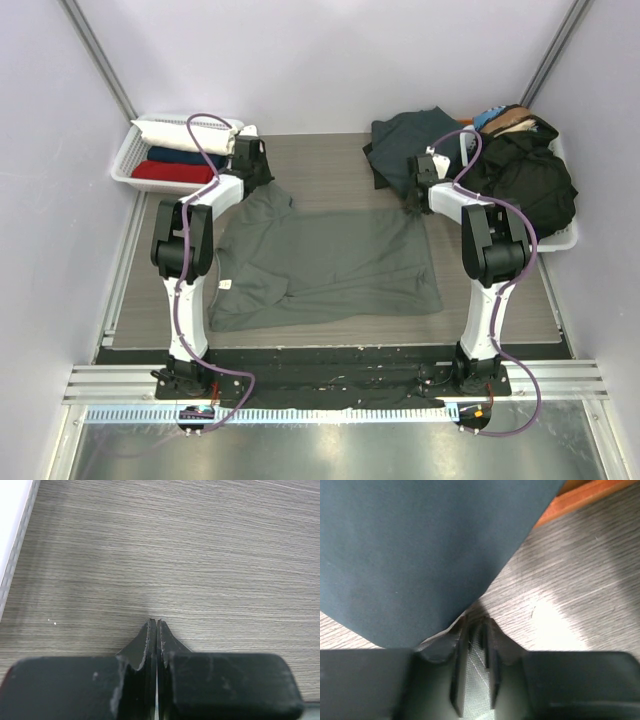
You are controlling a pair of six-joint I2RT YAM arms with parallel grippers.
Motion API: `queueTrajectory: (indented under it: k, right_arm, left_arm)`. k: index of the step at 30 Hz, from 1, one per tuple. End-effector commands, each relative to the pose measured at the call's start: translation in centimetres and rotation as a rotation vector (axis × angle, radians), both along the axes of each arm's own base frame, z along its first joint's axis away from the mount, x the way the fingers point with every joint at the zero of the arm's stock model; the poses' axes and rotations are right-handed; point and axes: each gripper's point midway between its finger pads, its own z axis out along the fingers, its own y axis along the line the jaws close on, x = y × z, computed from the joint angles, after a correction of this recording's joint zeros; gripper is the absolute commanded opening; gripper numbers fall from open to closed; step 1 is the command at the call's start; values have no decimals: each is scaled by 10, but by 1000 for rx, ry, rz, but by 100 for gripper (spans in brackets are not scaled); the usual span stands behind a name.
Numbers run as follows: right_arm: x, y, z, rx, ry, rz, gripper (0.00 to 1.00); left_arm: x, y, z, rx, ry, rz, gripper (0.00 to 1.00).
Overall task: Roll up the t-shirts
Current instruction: Fold the T-shirt at the center of the board.
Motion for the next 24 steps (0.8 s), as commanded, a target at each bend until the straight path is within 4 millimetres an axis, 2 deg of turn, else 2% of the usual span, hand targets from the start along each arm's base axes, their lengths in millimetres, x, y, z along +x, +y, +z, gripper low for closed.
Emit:
queueTrajectory:
  k: [1,2,5,10,11,12,16,18,21,24]
  right_arm:
    - [17,-7,24,-31,-78,-30,21]
    - [16,-9,25,-40,-74,-32,22]
    - [14,-12,27,-61,-77,-44,33]
    - [16,-15,30,-76,-84,-49,37]
    - [16,-14,28,-72,-79,-47,36]
    - [17,-14,28,-71,-80,-46,28]
    - [15,-18,28,-90,-81,-60,26]
    - [15,-18,30,-91,-85,-62,13]
    - [13,-19,32,-90,-88,-63,14]
    - [12,-18,37,-94,-96,-60,1]
  left_arm:
    - [14,-1,19,-6,-65,-8,0]
    - [14,-1,21,-6,-68,-8,0]
    - [11,-1,26,-7,-79,-13,0]
    - [8,1,29,-2,-82,-12,0]
    - [9,1,31,-2,-87,-11,0]
    - [9,2,31,1,-87,-9,0]
    - [9,3,34,6,-93,-8,0]
    - [8,3,38,7,-99,-7,0]
    - [5,5,45,11,-109,-2,0]
    - [1,8,47,19,-110,2,0]
